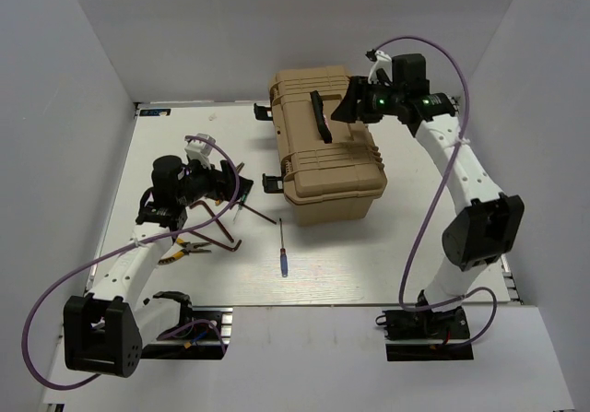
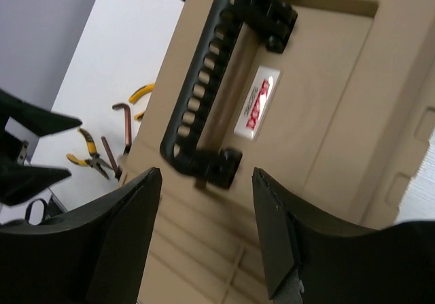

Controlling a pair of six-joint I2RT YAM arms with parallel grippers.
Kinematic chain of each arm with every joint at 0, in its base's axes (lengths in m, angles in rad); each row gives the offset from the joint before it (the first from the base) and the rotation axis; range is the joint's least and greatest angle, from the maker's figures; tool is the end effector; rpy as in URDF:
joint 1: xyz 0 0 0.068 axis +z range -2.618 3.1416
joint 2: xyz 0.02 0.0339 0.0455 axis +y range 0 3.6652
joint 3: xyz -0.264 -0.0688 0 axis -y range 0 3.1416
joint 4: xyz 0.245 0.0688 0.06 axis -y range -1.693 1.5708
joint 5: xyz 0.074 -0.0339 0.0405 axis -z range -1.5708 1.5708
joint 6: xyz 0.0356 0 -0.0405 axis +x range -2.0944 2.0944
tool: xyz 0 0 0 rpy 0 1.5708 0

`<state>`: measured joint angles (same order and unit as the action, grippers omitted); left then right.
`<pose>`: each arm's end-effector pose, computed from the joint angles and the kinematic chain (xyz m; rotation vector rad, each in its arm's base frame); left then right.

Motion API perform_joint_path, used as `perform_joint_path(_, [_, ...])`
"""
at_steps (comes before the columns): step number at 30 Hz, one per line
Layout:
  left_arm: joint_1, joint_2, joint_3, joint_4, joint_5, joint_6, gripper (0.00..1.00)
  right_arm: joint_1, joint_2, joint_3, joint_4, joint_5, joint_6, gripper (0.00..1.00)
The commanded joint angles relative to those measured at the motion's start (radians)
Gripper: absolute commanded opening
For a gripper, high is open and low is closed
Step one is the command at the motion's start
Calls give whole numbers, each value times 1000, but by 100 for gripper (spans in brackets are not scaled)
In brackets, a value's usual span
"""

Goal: Sort the tools into containers

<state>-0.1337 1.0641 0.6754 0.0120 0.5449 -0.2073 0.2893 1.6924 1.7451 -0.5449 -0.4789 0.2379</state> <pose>0.2339 -0.0501 0.2686 0.2953 1.9419 -0.7539 0.3658 0.1260 0.3985 -0.3575 2.0727 0.8151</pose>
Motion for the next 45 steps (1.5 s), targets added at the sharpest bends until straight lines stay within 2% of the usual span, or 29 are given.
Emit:
perform_joint_path(1, [2,-4,10,5,36,8,100,17,68,105,52,57,74,62])
perform_joint_path(11, [2,-4,10,14,55,8,100,111,254,234,80,99,74,62])
perform_joint_path(19, [2,5,10,14,55,8,100,136,316,284,79,97,74,61])
perform_joint_path(22, [2,5,10,14,55,8,100,142,319,284,66,140,46,41])
perform_joint_path(23, [2,5,10,14,55,8,100,143,322,286,66,146,44,23])
perform_joint_path(24, [2,5,10,14,55,8,100,142,311,284,65,146,40,15])
perform_joint_path(26, [2,5,10,14,55,8,100,145,297,287,68,149,35,2])
perform_joint_path(27, [2,5,10,14,55,8,100,148,285,291,71,149,28,0])
perform_joint_path(40, [2,37,1,34,55,-10,100,146,125,353,74,148,34,0])
perform_joint_path(45, [-7,37,1,82,64,-73,100,128,83,353,72,160,23,0])
